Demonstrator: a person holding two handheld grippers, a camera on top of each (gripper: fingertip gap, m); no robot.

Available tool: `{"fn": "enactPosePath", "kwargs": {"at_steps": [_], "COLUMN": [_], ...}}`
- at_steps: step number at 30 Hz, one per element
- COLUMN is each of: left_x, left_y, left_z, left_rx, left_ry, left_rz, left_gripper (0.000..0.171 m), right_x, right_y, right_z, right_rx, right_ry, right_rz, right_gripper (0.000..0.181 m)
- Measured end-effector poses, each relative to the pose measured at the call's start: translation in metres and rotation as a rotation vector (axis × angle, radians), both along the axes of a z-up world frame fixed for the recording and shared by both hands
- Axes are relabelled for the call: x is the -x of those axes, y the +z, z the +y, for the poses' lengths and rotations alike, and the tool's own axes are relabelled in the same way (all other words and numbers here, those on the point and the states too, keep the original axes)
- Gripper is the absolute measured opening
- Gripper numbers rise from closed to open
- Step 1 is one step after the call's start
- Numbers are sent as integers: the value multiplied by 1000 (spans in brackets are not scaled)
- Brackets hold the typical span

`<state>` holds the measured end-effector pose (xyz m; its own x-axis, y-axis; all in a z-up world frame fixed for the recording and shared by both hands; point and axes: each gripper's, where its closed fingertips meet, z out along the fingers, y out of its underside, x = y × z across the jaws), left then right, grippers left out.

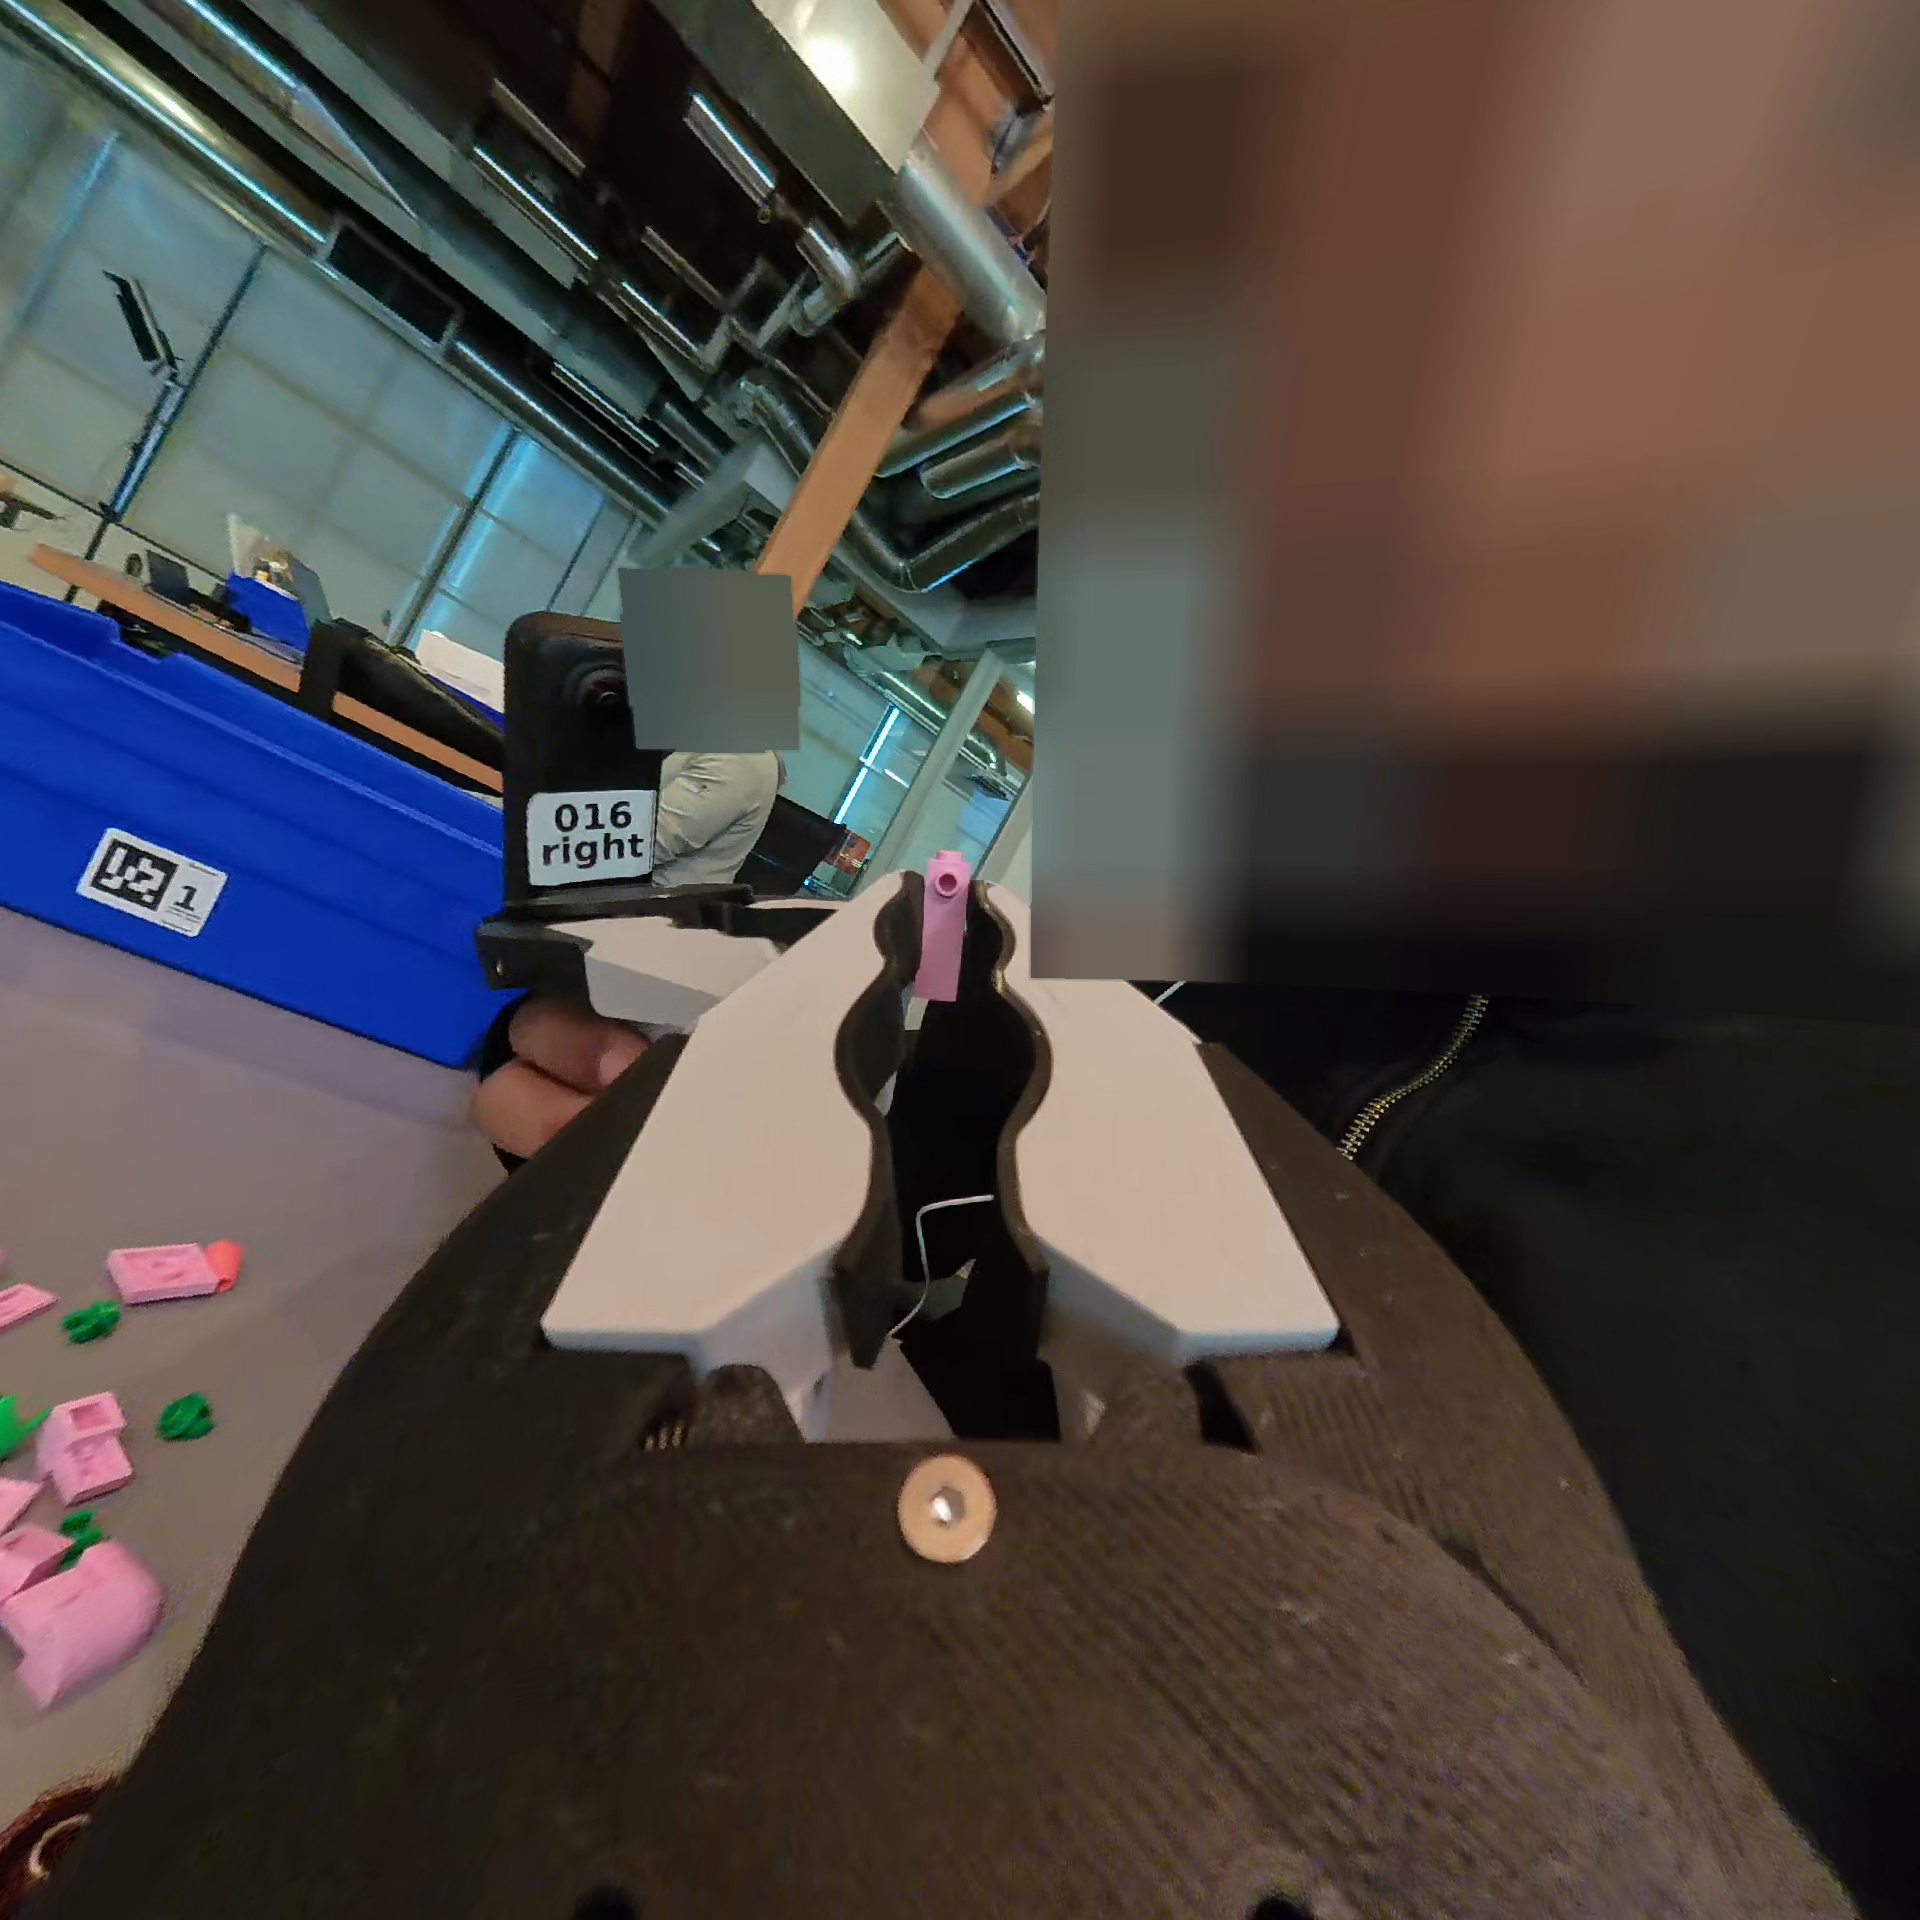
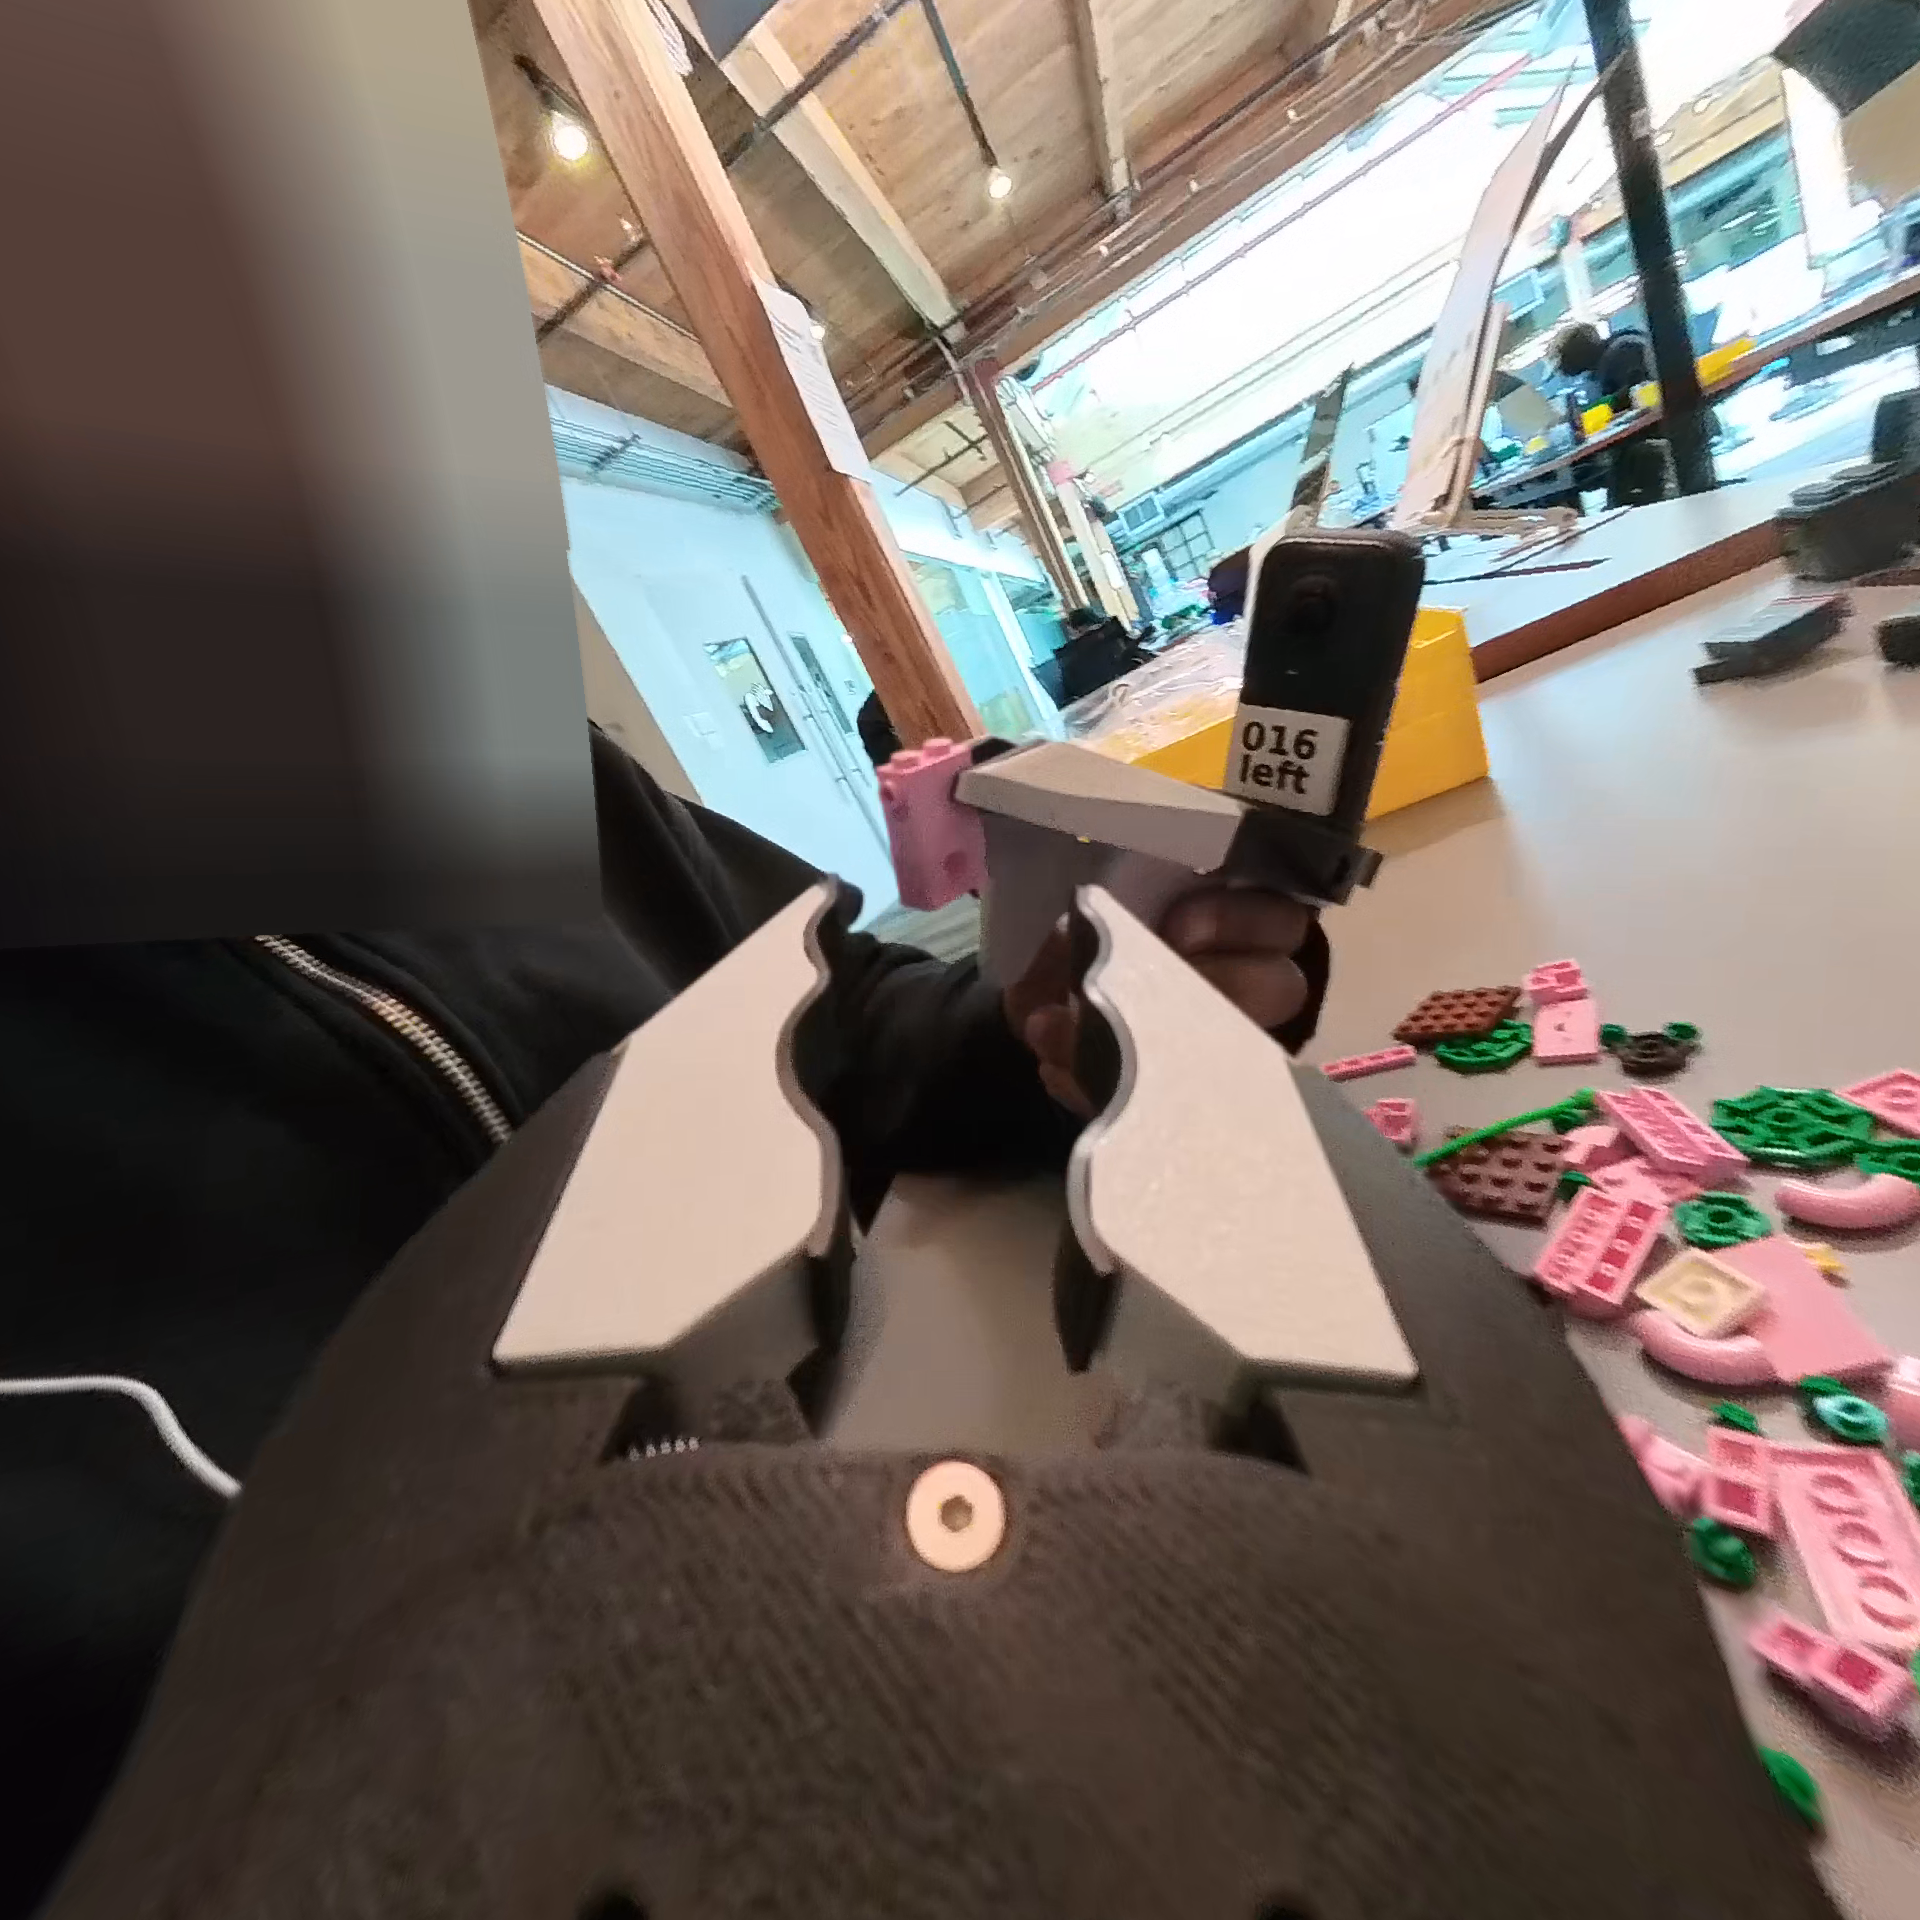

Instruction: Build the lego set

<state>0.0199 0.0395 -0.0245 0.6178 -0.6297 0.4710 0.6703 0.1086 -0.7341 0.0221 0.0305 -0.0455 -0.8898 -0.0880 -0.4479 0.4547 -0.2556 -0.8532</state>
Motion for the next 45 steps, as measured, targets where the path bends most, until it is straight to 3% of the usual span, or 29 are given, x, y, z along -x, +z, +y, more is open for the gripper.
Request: {"fn": "enactPosePath", "kwargs": {"at_steps": [8, 16, 22, 30, 35, 45], "left_x": [-8, -8, -10, -17, -20, -32], "left_y": [1, 1, 1, -3, 0, 3], "left_z": [3, 4, 3, 8, 5, 1], "left_rx": [-16, -19, -12, 10, -8, -24], "left_ry": [3, 32, 26, -16, -54, -179], "left_rz": [44, 57, 62, 65, 45, 1], "left_gripper": [5, 6, 5, 5, 5, 6], "right_x": [-6, -9, -9, -20, -30, -37], "right_y": [9, 12, 12, 13, 7, 13], "right_z": [4, 8, 8, 2, -6, -2], "right_rx": [118, 118, 126, 133, 77, 120], "right_ry": [122, 115, 124, 209, 226, 285], "right_rz": [-114, -61, -71, -106, -51, -61], "right_gripper": [24, 10, 11, 29, 21, 16]}}
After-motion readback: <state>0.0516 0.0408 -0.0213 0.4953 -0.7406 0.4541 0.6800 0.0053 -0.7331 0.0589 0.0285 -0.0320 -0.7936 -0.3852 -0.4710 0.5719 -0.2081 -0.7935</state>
